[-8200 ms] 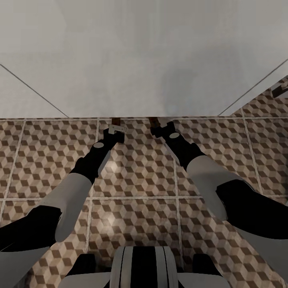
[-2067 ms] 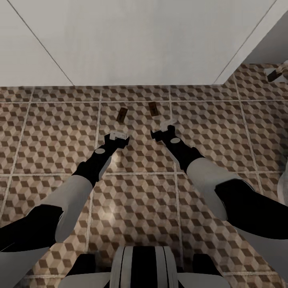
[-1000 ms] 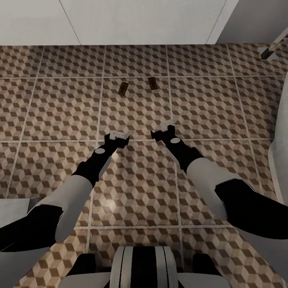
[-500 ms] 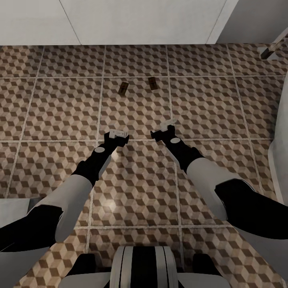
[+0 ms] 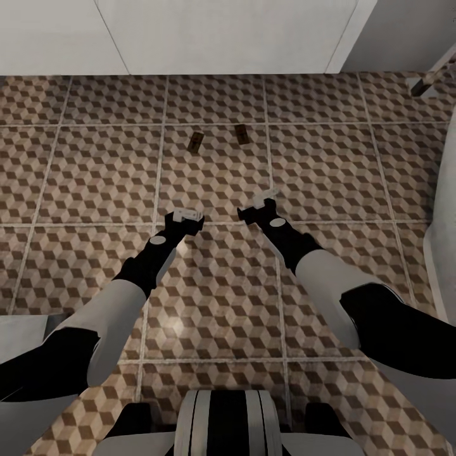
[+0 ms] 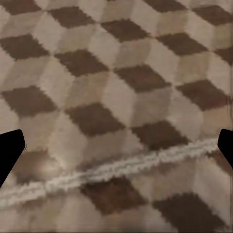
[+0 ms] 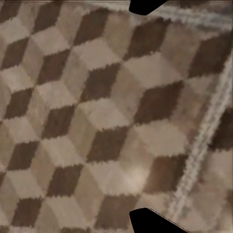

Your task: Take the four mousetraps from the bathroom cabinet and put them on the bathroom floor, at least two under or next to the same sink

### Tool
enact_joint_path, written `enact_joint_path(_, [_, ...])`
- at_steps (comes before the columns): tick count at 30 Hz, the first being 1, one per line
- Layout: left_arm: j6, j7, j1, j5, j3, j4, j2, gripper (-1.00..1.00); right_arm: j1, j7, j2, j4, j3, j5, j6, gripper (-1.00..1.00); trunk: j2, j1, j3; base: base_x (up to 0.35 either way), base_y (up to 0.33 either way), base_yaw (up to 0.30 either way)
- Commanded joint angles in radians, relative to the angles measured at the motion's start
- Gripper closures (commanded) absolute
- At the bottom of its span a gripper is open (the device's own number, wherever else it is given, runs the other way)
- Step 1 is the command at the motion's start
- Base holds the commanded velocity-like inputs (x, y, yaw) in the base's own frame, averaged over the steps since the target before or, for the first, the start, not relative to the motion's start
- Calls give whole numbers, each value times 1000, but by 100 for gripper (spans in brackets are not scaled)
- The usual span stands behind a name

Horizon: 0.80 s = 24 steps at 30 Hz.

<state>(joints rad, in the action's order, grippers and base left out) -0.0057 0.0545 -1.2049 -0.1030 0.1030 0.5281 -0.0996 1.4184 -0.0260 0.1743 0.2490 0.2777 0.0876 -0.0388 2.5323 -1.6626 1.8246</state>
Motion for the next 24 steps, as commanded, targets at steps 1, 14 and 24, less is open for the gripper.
enact_joint_path(1, [-1,2,1,-11,-2,0,0,-100,0,-2,0,-1,0,9,-3,-100,0,0,-4,0,0,0])
enact_joint_path(14, [0,1,26,-11,-4,-1,9,-100,0,10,0,-2,0,9,-3,-100,-3,6,-54,0,0,0])
enact_joint_path(24, [0,2,72,-11,-5,-6,24,-100,0,32,0,-2,0,10,-1,-100,-5,11,-92,0,0,0])
